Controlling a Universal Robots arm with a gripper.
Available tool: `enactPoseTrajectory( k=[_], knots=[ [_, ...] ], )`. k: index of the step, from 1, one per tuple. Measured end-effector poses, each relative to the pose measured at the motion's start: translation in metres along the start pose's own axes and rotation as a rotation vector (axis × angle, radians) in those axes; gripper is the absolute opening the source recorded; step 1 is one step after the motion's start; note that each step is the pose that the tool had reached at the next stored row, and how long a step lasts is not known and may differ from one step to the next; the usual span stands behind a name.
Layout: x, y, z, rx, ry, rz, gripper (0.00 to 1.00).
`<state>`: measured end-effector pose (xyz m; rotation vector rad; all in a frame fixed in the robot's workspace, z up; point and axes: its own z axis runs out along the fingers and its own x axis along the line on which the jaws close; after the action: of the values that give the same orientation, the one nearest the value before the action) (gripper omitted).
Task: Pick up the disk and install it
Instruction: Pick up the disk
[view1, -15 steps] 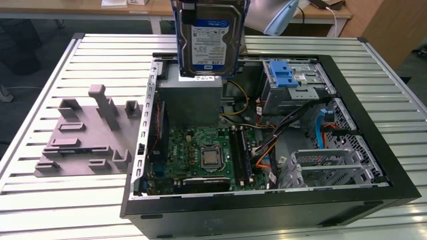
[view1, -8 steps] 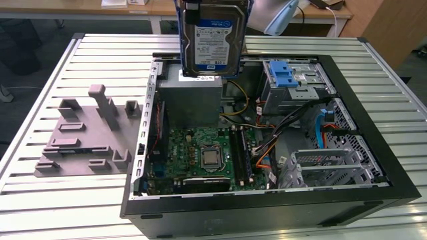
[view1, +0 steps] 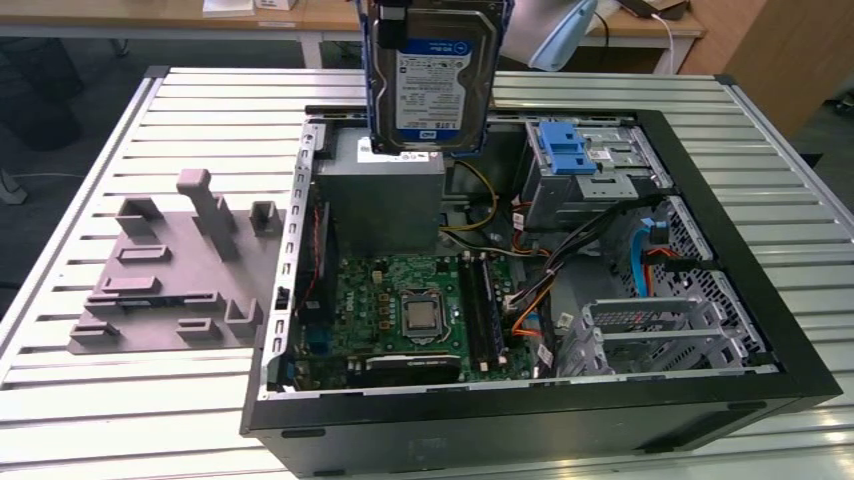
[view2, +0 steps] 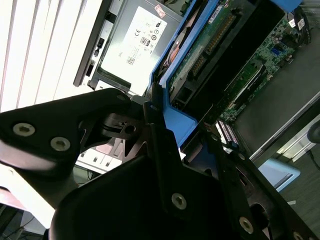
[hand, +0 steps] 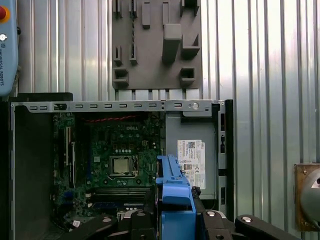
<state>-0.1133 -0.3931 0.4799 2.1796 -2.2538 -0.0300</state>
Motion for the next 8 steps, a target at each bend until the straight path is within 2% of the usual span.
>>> enactPoseTrajectory(
  k=[8],
  knots=[
    [0.0004, -0.0018, -0.0001, 0.0000, -0.0001, 0.006, 0.37]
  ],
)
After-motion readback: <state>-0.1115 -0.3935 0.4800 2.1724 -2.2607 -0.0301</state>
